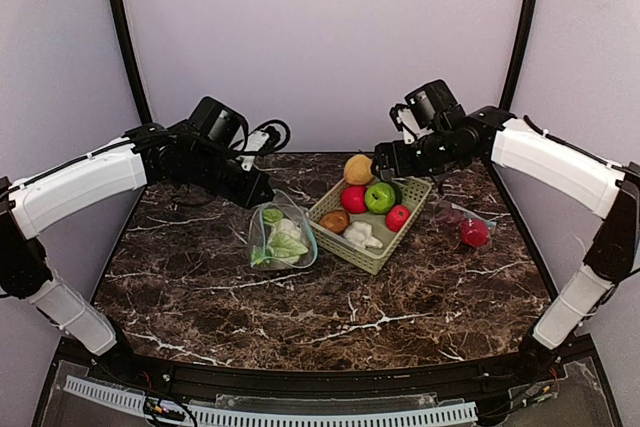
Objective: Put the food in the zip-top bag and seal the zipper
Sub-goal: Pass from the right arm to the left, then pick up the fake vegetable from the bin.
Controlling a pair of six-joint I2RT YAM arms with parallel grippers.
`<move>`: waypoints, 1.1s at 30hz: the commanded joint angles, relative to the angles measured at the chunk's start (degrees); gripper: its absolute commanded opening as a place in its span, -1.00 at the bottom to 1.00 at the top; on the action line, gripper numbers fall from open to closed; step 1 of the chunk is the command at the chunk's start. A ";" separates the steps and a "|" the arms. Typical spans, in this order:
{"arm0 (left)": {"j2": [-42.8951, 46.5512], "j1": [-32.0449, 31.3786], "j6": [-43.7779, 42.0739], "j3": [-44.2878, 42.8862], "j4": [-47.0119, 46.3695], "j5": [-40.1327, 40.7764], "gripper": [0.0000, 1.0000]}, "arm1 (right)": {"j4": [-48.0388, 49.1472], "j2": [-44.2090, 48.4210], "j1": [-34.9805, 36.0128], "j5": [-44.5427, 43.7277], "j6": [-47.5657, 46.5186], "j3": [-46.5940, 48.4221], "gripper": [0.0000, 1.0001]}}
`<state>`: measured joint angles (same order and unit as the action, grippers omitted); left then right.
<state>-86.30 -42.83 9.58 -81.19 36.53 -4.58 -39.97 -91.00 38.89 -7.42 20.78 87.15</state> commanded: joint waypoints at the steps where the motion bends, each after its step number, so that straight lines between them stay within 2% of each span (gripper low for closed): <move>1: 5.20 2.73 -1.71 4.91 -2.52 -2.69 -0.99 | 2.22 -5.71 -1.74 -2.28 -3.21 3.78 0.93; 8: 7.64 5.41 -1.73 12.23 -7.82 -4.64 -0.99 | 5.44 -15.61 -3.22 0.27 -5.00 11.61 0.97; 16: 6.28 5.75 -1.85 13.38 -7.42 -6.47 -0.99 | 5.09 -26.66 -5.27 1.74 -5.65 21.08 0.97; 25: 5.44 5.77 -1.76 13.37 -7.39 -7.36 -0.99 | 4.33 -33.25 -6.11 2.35 -8.05 27.13 0.86; 33: 5.24 5.83 -1.67 13.41 -7.35 -7.71 -0.99 | 2.59 -37.18 -6.55 3.45 -8.50 31.40 0.87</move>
<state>-81.38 -37.34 8.14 -68.49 29.21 -11.62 -36.71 -126.32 32.75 -5.06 13.28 116.01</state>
